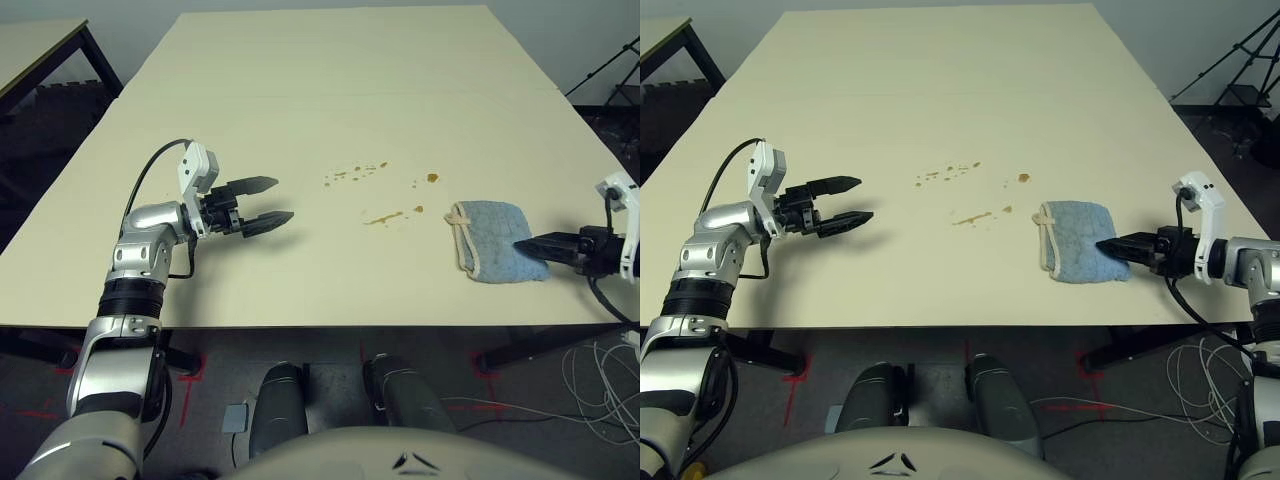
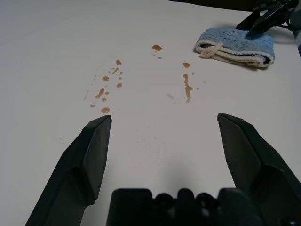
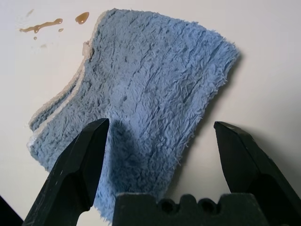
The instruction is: Wipe the water off the table with a rag.
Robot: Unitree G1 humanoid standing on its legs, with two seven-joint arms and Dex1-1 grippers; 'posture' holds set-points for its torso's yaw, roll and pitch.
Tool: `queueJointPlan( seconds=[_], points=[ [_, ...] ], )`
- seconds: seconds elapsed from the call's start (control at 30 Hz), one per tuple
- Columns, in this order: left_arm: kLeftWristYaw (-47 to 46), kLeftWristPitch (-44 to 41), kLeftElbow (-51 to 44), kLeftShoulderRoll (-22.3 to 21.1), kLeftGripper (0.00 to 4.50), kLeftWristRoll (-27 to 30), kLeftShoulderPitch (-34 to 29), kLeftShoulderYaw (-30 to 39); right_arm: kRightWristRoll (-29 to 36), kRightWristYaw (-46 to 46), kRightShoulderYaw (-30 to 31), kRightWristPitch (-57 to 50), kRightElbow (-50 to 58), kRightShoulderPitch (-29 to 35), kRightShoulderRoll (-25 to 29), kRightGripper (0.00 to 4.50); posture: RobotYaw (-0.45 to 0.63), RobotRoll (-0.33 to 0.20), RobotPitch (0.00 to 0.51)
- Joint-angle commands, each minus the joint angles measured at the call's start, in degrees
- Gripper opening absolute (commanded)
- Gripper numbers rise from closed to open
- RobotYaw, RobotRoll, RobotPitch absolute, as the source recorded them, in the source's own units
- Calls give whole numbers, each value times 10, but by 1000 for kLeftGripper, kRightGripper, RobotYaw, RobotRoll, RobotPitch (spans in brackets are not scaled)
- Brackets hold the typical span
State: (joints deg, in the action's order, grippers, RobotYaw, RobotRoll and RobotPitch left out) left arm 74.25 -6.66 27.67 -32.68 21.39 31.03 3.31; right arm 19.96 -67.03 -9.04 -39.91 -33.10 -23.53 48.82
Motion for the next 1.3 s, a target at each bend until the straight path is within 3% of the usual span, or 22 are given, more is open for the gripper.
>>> queueJointPlan(
  seconds=[0.03,0.53,0.67,1.0,1.3],
  points=[
    [-1,0,-6,-2,4500,-8,-3,-7,-13,16,21,9,-4,-1,-22,4479,-215,0,85],
    [-7,4,-8,0,4500,-9,-9,-5,-36,58,39,29,-21,-17,-64,4479,-199,0,86],
    [-7,4,-8,-4,4500,-8,-9,-3,-43,68,38,39,-29,-19,-67,3702,-195,0,85],
    [-6,5,-4,-6,4500,-9,-5,-3,-40,61,40,42,14,-5,-72,114,-194,0,82],
    [-2,7,-3,-8,4500,-14,-8,-8,-15,79,-10,25,41,-48,-44,8,-203,0,91]
  ],
)
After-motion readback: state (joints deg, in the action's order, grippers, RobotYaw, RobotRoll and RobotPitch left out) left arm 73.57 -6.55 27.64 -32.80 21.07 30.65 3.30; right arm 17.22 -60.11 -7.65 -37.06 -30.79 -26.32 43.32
